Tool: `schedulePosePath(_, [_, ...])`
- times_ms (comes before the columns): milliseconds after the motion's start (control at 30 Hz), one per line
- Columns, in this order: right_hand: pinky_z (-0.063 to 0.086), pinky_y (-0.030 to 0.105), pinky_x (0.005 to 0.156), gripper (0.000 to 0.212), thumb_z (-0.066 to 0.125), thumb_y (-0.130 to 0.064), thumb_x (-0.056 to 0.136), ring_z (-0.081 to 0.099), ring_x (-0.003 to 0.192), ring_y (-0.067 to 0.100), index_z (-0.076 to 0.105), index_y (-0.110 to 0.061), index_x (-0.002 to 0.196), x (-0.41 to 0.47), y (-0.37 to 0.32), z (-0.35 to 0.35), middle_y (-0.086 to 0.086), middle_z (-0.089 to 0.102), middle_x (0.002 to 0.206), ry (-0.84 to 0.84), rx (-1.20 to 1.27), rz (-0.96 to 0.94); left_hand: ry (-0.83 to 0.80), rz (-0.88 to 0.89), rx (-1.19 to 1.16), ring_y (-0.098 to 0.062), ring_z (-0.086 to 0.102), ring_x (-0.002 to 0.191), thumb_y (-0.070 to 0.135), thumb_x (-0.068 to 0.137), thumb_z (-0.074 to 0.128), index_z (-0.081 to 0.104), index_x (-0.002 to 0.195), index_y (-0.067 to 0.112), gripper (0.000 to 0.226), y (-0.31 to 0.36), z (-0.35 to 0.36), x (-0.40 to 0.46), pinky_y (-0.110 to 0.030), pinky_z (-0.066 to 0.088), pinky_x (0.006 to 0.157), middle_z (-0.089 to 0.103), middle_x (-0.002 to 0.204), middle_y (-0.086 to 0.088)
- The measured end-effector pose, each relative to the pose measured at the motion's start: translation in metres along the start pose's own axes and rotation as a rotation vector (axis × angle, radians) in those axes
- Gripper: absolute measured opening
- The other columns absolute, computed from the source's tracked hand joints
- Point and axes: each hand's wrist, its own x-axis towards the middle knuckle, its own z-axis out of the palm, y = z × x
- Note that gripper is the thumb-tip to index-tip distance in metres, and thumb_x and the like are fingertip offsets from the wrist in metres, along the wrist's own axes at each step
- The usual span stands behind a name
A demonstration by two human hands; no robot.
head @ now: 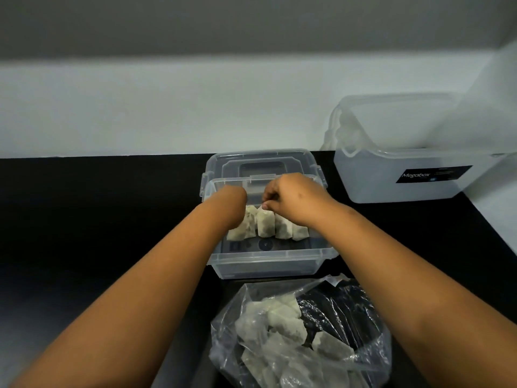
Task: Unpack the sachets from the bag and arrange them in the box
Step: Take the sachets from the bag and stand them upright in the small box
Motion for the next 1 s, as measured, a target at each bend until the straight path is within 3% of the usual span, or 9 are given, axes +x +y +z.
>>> schedulePosePath(167, [0.055,0.032,0.080,0.017,0.066,-0.035,0.089,0.066,0.086,0.008,0.075,-0.022,0.094,-0.039,0.006,-0.018,-0.006,0.073,0.092,0.043,0.108,0.011,-0.025,-0.049,-0.031,-0.028,0.056,0.111,0.004,0.087,0.061,0.056,0.119,0.001,0.032,0.008,-0.004,0.003,-0.032,0.045,0.090,0.058,0.121,-0.014])
schedulePosePath(233, [0.054,0.026,0.078,0.018,0.066,-0.036,0.089,0.065,0.082,0.001,0.075,-0.022,0.096,-0.054,0.008,-0.026,-0.008,0.074,0.094,0.065,0.139,0.016,-0.021,-0.081,-0.021,-0.027,0.056,0.112,0.004,0.089,0.057,0.054,0.123,0.001,0.034,0.009,-0.004,0.003,-0.033,0.045,0.094,0.057,0.123,-0.014])
schedulePosePath(333, [0.041,0.011,0.061,0.017,0.066,-0.038,0.088,0.056,0.062,-0.014,0.075,-0.025,0.096,-0.077,0.012,-0.035,-0.013,0.071,0.091,0.079,0.153,0.030,-0.051,-0.122,-0.033,-0.027,0.057,0.110,0.003,0.090,0.055,0.053,0.123,0.002,0.033,0.011,-0.004,0.004,-0.034,0.046,0.091,0.055,0.123,-0.014])
schedulePosePath(567, [0.037,0.000,0.060,0.013,0.071,-0.035,0.084,0.056,0.067,-0.018,0.076,-0.025,0.091,-0.120,0.017,-0.050,-0.024,0.064,0.070,0.155,0.297,0.030,0.035,-0.158,0.122,-0.026,0.053,0.120,0.006,0.090,0.055,0.054,0.127,0.005,0.037,0.011,-0.010,-0.004,-0.034,0.041,0.101,0.055,0.128,-0.012])
schedulePosePath(700, [0.037,0.001,0.055,0.007,0.073,-0.028,0.084,0.055,0.056,-0.017,0.076,-0.022,0.087,-0.144,0.013,-0.047,-0.034,0.057,0.053,0.060,0.428,0.007,0.235,-0.132,0.005,-0.026,0.057,0.115,0.008,0.091,0.057,0.055,0.123,0.005,0.032,0.007,-0.021,-0.029,-0.033,0.048,0.085,0.060,0.124,-0.015])
schedulePosePath(767, [0.039,0.005,0.056,0.008,0.074,-0.028,0.082,0.058,0.058,-0.012,0.077,-0.022,0.087,-0.151,0.013,-0.037,-0.027,0.065,0.063,-0.025,0.474,0.008,0.454,-0.050,-0.158,-0.031,0.061,0.106,0.009,0.089,0.060,0.062,0.109,0.007,0.020,0.004,-0.017,-0.056,-0.035,0.049,0.073,0.063,0.116,-0.020])
schedulePosePath(833, [0.041,0.007,0.058,0.008,0.074,-0.028,0.083,0.059,0.061,-0.010,0.077,-0.023,0.088,-0.155,0.015,-0.023,-0.016,0.070,0.074,-0.136,0.472,0.010,0.644,0.039,-0.317,-0.032,0.065,0.082,0.015,0.088,0.062,0.064,0.088,0.006,0.010,0.004,-0.007,-0.085,-0.037,0.052,0.065,0.067,0.091,-0.016])
schedulePosePath(900, [0.044,0.008,0.058,0.008,0.074,-0.026,0.083,0.061,0.062,-0.009,0.076,-0.021,0.090,-0.158,0.019,-0.006,-0.012,0.071,0.076,-0.253,0.447,0.036,0.688,0.106,-0.360,-0.026,0.064,0.072,0.025,0.089,0.062,0.064,0.084,0.009,0.016,0.009,0.006,-0.107,-0.038,0.054,0.065,0.066,0.078,-0.008])
schedulePosePath(1000, [0.050,0.015,0.067,0.009,0.074,-0.029,0.083,0.062,0.062,-0.009,0.076,-0.022,0.090,-0.161,0.025,0.026,-0.012,0.070,0.075,-0.326,0.379,0.111,0.754,0.178,-0.406,-0.022,0.062,0.073,0.030,0.091,0.061,0.066,0.091,0.013,0.018,0.018,0.026,-0.134,-0.036,0.053,0.066,0.065,0.082,-0.002])
